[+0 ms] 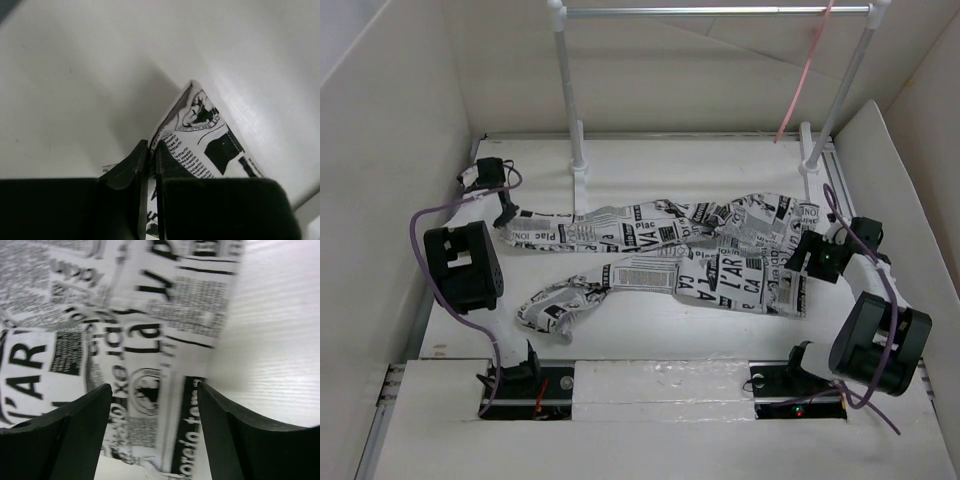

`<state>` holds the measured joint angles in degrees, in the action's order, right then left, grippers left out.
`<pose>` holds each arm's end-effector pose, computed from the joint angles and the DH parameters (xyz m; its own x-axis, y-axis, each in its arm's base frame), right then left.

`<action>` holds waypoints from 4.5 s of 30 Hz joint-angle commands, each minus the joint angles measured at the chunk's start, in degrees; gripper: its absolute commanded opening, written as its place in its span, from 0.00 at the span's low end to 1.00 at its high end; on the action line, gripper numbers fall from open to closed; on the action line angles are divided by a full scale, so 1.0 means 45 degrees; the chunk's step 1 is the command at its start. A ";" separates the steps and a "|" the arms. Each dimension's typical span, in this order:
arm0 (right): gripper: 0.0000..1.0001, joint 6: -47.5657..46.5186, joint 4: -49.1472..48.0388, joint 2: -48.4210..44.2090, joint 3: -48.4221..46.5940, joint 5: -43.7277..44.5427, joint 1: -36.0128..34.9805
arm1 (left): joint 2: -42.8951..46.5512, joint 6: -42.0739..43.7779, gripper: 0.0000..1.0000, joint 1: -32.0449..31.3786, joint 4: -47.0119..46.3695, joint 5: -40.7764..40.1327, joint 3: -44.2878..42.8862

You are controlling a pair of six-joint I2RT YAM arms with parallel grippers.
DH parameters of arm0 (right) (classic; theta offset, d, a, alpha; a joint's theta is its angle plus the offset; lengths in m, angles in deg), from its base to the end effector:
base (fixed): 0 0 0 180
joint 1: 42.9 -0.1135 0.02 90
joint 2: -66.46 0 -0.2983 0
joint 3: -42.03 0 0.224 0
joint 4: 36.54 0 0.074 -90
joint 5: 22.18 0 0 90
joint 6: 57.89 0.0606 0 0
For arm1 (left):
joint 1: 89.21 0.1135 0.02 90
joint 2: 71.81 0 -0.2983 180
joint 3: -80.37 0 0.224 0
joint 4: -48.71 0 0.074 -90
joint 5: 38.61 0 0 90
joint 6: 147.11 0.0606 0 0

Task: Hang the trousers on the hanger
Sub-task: Flatten out the trousers at the center of the board.

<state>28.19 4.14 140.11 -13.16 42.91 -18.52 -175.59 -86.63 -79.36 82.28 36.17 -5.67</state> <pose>0.2060 -0.0654 0.2181 -0.7922 0.2909 -0.5365 0.1237 0.9374 0.3257 0.3788 0.0819 0.2316 -0.5082 -0.5708 -0.6449 -0.6633 0.7371 -0.1297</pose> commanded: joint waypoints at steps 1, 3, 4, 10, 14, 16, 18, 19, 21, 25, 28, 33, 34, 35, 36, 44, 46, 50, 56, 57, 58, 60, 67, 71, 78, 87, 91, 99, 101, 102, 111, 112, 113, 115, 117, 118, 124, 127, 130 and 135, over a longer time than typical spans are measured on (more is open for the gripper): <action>0.75 0.0284 -0.0644 0.0331 -0.0483 0.0554 0.0500 | 0.0661 -0.0646 0.00 0.0156 0.0148 -0.1478 -0.1713; 0.75 0.0344 -0.0764 0.1442 -0.0677 0.0321 0.0500 | 0.1088 -0.0939 0.00 0.0156 0.0113 -0.1131 -0.2360; 0.75 0.0345 -0.0783 0.1930 -0.0969 0.0223 0.0500 | 0.1343 -0.1018 0.00 0.0156 -0.0391 -0.0800 -0.2341; 0.61 0.0188 -0.1486 0.4179 -0.1480 -0.0851 -0.0223 | 0.2457 -0.1311 0.00 -0.0118 -0.0573 0.0199 -0.2478; 0.00 0.0383 -0.1604 0.4494 -0.1460 -0.0775 0.0340 | 0.3257 -0.1136 0.00 -0.0118 -0.0825 -0.0480 -0.2186; 0.00 0.0655 -0.1467 0.3835 -0.1344 -0.0482 0.0888 | 0.3688 -0.1116 0.00 -0.0118 -0.0923 -0.0873 -0.2146; 0.00 0.0832 -0.1428 0.2994 -0.1129 0.0122 0.1805 | 0.4057 -0.1621 0.00 0.0018 -0.1020 -0.1206 -0.1932; 0.00 0.1239 -0.1254 0.2197 -0.1148 0.0395 0.2060 | 0.4195 -0.1972 0.00 0.0135 -0.1176 -0.1149 -0.1776; 0.00 0.1301 -0.0767 0.1508 -0.1322 0.1099 0.2703 | 0.4140 -0.2618 0.00 0.0253 -0.0986 -0.0329 -0.1753; 0.00 0.1477 -0.0432 0.0764 -0.1383 0.1375 0.3877 | 0.3825 -0.2328 0.00 0.0370 -0.0455 -0.0854 -0.2499; 0.08 0.1342 -0.0237 0.1172 -0.1537 0.1141 0.4249 | 0.3787 -0.2016 0.00 0.0370 -0.0708 -0.1303 -0.1681; 0.38 0.0364 0.0212 0.1585 -0.2105 0.0496 0.4074 | 0.2732 -0.2132 0.00 0.0370 -0.0025 -0.1851 -0.0798; 0.39 0.0325 0.0232 0.1390 -0.2105 0.0496 0.4074 | 0.2771 -0.1997 0.00 0.0370 -0.0161 -0.1697 -0.0779; 0.39 0.0364 0.0329 0.1175 -0.2163 0.0476 0.3919 | 0.2887 -0.1841 0.00 0.0370 -0.0394 -0.1134 -0.0856; 0.41 0.0422 0.0427 0.1018 -0.2202 0.0418 0.3802 | 0.3372 -0.1820 0.00 0.0370 -0.0841 -0.0916 -0.0876; 0.48 0.0560 0.1012 -0.0561 -0.3080 0.0064 0.1458 | 0.4955 -0.2483 0.00 -0.0333 -0.1665 0.1936 -0.3532; 0.48 0.0326 0.1442 -0.0876 -0.3121 0.0202 0.1146 | 0.5270 -0.2542 0.00 -0.0333 -0.1336 0.1472 -0.3262; 0.48 0.0442 0.1210 -0.1482 -0.2146 -0.0225 0.0599 | 0.6496 -0.3145 0.00 0.0815 -0.0514 -0.0263 -0.0221; 0.48 0.0501 0.1404 -0.2927 -0.0935 -0.0129 -0.0338 | 0.7011 -0.4182 0.88 0.3706 -0.1372 0.1699 0.5116; 0.48 0.0501 0.1385 -0.3083 -0.0798 -0.0284 -0.0514 | 0.6951 -0.4144 0.99 0.3884 -0.1353 0.1916 0.5100; 0.48 0.0481 0.1346 -0.3085 -0.0796 -0.0286 -0.0516 | 0.6951 -0.4144 0.99 0.3886 -0.1179 0.1918 0.5100; 0.48 0.0345 0.1500 -0.3085 -0.0796 -0.0695 -0.0827 | 0.7048 -0.3832 0.99 0.3886 -0.0905 0.2035 0.4341; 0.27 -0.0027 0.1366 -0.3904 -0.0194 -0.1046 -0.2702 | 0.7263 -0.2738 0.85 0.1801 -0.0394 0.1235 0.2657; 0.01 -0.0123 0.0956 -0.4081 0.0628 -0.1456 -0.3502 | 0.5534 -0.2581 0.79 0.0901 0.0050 0.0280 0.1978; 0.36 -0.1449 0.1361 -0.3087 0.0007 -0.2181 -0.4732 | 0.3184 -0.3400 0.79 0.0585 0.0427 -0.0192 0.1486; 0.39 -0.1785 0.1659 -0.2947 -0.0230 -0.2317 -0.5378 | 0.1405 -0.3518 0.70 0.0585 0.0718 -0.0504 0.0959; 0.39 -0.1531 0.1638 -0.3202 -0.0171 -0.2142 -0.5612 | 0.0683 -0.3577 0.62 0.0468 0.0834 -0.0796 0.0687; 0.39 -0.1491 0.1911 -0.3358 -0.0522 -0.1946 -0.5731 | -0.0432 -0.3519 0.00 0.0175 0.0991 -0.1383 0.0452; 0.39 -0.1569 0.1970 -0.3397 -0.0620 -0.1868 -0.5731 | -0.0471 -0.3460 0.00 0.0175 0.1146 -0.1422 0.0199; 0.39 -0.1647 0.2029 -0.3417 -0.0775 -0.1810 -0.5731 | -0.0201 -0.3325 0.00 0.0175 0.1147 -0.1344 0.0062; 0.39 -0.1511 0.1541 -0.2812 -0.1362 -0.1575 -0.5731 | 0.2691 -0.3128 0.00 -0.1015 0.1067 -0.0173 -0.2767; 0.39 -0.1569 0.1502 -0.2715 -0.1498 -0.1594 -0.5731 | 0.2828 -0.3147 0.00 -0.1152 0.1146 0.0099 -0.3544; 0.39 -0.1608 0.1502 -0.2559 -0.1596 -0.1614 -0.5731 | 0.3158 -0.3206 0.00 -0.1308 0.1205 0.0295 -0.3900; 0.39 -0.1725 0.1541 -0.2402 -0.1772 -0.1614 -0.5731 | 0.3531 -0.3478 0.00 -0.1309 0.1206 0.0938 -0.4370; 0.39 -0.1804 0.1618 -0.2265 -0.1987 -0.1614 -0.5731 | 0.4253 -0.3597 0.00 -0.1309 0.0973 0.1136 -0.4295; 0.39 -0.1881 0.1638 -0.2245 -0.2046 -0.1594 -0.5731 | 0.4507 -0.3635 0.00 -0.1309 0.0894 0.0963 -0.3850; 0.39 -0.2155 0.2047 -0.2459 -0.1891 -0.1477 -0.5613 | 0.5895 -0.3754 0.00 -0.0022 -0.0160 0.0051 -0.0319; 0.39 -0.2233 0.2224 -0.2829 -0.1617 -0.1341 -0.5380 | 0.5993 -0.3694 0.00 0.0115 -0.0824 -0.0967 0.1768; 0.39 -0.2330 0.2614 -0.3143 -0.1228 -0.0932 -0.5049 | 0.6305 -0.4552 0.00 0.0408 -0.1371 -0.1343 0.4072; 0.40 -0.1864 0.2519 -0.3359 -0.1147 -0.0617 -0.4365 | 0.8100 -0.6736 0.00 0.0410 -0.1392 -0.1499 0.6835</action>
<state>19.07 15.90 125.79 -18.43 39.02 -39.59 -146.44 -109.84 -77.59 78.61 32.36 22.27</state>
